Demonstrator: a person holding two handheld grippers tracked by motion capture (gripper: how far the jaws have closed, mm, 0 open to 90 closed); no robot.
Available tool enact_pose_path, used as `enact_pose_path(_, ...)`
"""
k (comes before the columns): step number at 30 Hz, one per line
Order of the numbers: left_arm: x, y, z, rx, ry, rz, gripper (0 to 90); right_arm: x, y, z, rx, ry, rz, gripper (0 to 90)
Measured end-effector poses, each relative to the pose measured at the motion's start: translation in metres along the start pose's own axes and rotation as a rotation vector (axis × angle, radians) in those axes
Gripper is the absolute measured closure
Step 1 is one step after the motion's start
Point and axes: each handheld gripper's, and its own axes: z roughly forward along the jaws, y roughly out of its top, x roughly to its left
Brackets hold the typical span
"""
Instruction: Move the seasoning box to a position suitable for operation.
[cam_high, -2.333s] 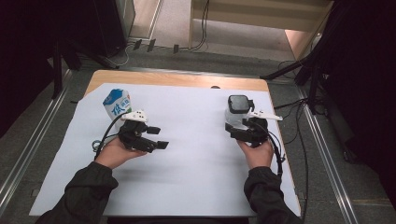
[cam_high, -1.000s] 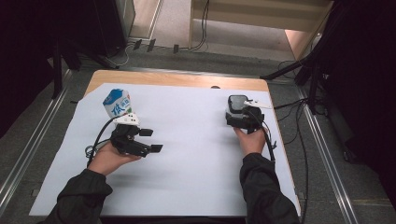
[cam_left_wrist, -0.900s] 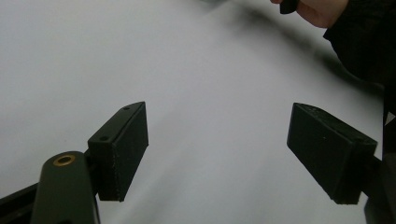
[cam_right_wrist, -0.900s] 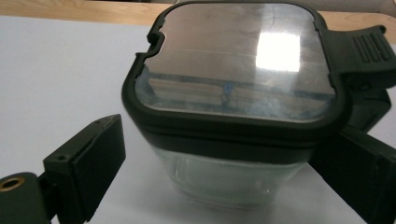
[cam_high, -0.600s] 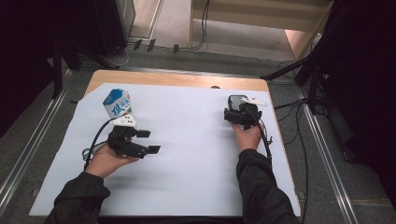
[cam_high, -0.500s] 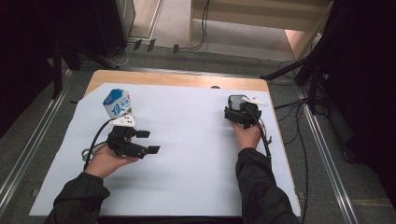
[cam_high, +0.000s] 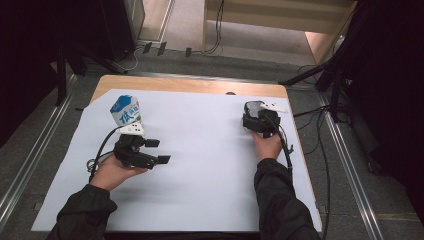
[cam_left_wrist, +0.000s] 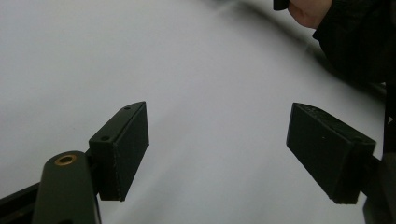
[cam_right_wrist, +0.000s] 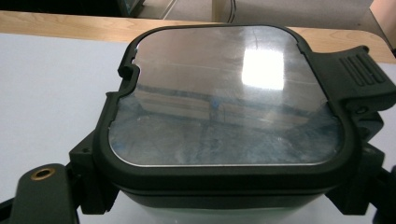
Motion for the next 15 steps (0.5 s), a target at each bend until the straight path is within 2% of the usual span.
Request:
enact_pose_path(6,0.001,0.001,0.0,-0.001,-0.005,0.004,23.2,0.0,0.002,-0.003,-0.001,0.019,0.016,16.3)
enact_pose_path(9,0.0,0.001,0.0,-0.005,-0.012,0.016,26.6,0.001,0.004,-0.006,-0.005,0.026,0.006,16.3)
enact_pose_path(15,-0.001,0.004,0.004,0.027,-0.017,0.036,30.2,0.004,0.009,-0.018,-0.029,0.04,0.003,16.3)
